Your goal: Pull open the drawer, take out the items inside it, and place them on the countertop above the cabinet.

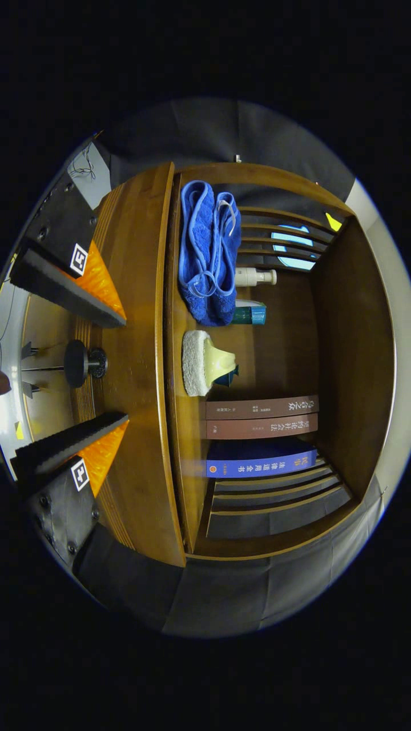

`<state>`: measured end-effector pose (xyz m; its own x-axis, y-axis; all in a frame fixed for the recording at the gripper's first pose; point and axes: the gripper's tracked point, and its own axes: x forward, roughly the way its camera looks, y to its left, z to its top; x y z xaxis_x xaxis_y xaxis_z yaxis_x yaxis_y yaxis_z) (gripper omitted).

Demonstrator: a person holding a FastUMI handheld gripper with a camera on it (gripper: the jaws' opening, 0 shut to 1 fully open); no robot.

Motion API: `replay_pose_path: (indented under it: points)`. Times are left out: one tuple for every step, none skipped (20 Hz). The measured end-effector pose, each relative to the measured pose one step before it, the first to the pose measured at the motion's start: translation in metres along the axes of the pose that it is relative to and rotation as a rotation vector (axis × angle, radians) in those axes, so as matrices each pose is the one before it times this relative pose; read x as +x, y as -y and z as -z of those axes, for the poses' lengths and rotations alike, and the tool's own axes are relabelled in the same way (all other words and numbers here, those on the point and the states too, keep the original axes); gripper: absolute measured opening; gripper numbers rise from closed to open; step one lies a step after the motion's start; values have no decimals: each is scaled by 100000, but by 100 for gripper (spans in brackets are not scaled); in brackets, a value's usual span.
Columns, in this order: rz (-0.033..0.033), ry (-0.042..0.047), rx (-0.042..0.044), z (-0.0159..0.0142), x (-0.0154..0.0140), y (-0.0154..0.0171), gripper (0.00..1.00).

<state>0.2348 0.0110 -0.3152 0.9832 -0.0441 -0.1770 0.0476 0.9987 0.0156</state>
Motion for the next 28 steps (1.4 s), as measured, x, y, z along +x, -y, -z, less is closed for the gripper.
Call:
replay_pose_path:
  points:
    - [73, -159, 171, -62, 484, 33, 100]
    - [-113, -444, 52, 69, 257, -62, 100]
    - [-76, 760, -257, -187, 231, -185, 100]
    - [608, 930, -757, 3, -477, 132, 100]
    - [-434, 78, -483, 199, 230, -186, 100]
    - [-300, 204, 375, -35, -213, 20, 99]
    - [-156, -6, 291, -43, 50, -3, 98]
    - [48, -447, 103, 40, -80, 115, 98]
    - [465, -571, 164, -11, 54, 275, 98]
    - [-25, -673, 269, 34, -169, 205, 98]
    - [139, -118, 74, -331, -270, 160, 99]
    - [281, 809, -283, -543, -481, 328, 99]
    - [64, 1445, -887, -668, -753, 218, 99]
    - [538, 1472, -1336, -850, -654, 359, 99]
    - [180, 1737, -1598, -818, -787, 266, 99]
    - [-165, 1178, -1693, -816, -711, 116, 98]
    - [-488, 1077, -1118, -785, -732, 62, 98]
    - [-1606, 670, 623, -725, -627, -293, 98]
    - [-2642, 196, 1673, -607, -502, -672, 98]
    - [-1183, -449, 572, -405, -416, -301, 98]
    - [-865, 213, 80, -756, -550, -51, 99]
    - [-479, 1242, 33, -922, -716, -110, 99]
    - [-332, 1786, 25, -1117, -740, -130, 100]
    - [-437, 1849, 85, -1178, -898, 42, 100]
    - [-76, 627, 212, -749, -757, 153, 99]
    - [35, -81, 196, -1019, -1018, 322, 99]
    - [608, -99, 215, -1029, -929, 506, 99]
    - [739, 143, 222, -1058, -900, 563, 100]
